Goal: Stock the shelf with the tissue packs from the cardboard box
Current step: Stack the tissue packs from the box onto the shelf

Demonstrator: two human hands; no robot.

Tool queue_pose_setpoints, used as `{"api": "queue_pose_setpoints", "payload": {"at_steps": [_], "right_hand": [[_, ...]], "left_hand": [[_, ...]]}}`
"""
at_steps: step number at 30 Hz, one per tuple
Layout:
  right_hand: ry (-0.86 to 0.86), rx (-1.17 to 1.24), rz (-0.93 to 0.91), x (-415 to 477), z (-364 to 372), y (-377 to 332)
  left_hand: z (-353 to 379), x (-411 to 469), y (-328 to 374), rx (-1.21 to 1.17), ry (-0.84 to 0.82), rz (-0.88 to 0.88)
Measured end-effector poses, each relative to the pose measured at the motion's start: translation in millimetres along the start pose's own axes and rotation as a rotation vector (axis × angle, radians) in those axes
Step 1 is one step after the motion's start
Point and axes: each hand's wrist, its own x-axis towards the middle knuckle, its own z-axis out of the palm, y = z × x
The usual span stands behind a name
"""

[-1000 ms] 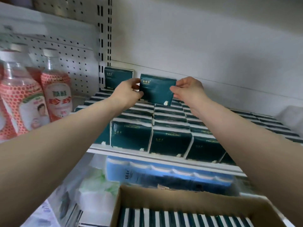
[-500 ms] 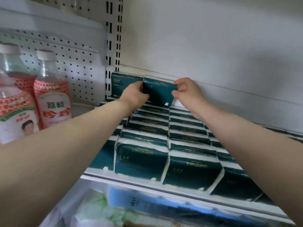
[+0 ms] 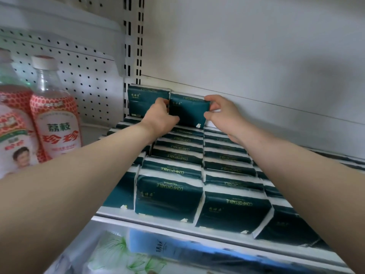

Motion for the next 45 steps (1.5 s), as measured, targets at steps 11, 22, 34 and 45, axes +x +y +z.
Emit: {"api": "queue_pose_setpoints", "payload": {"at_steps": [11, 22, 34, 45], "right_hand": [[0.007, -0.007, -0.003, -46, -32, -15], [0.027, 0.006, -0.019, -148, -84, -22], [0.090, -0.010, 0.098, -321, -157, 34], [0.112, -0.063, 0.408, -476, -153, 150]], "left_hand": [[2, -36, 34, 0.001, -0.004, 0.041], [20, -132, 87, -0.129, -0.066, 0.206], [88, -253, 106, -0.320, -0.368, 0.229], [201, -373, 49, -0.246, -0.754, 0.174]]}}
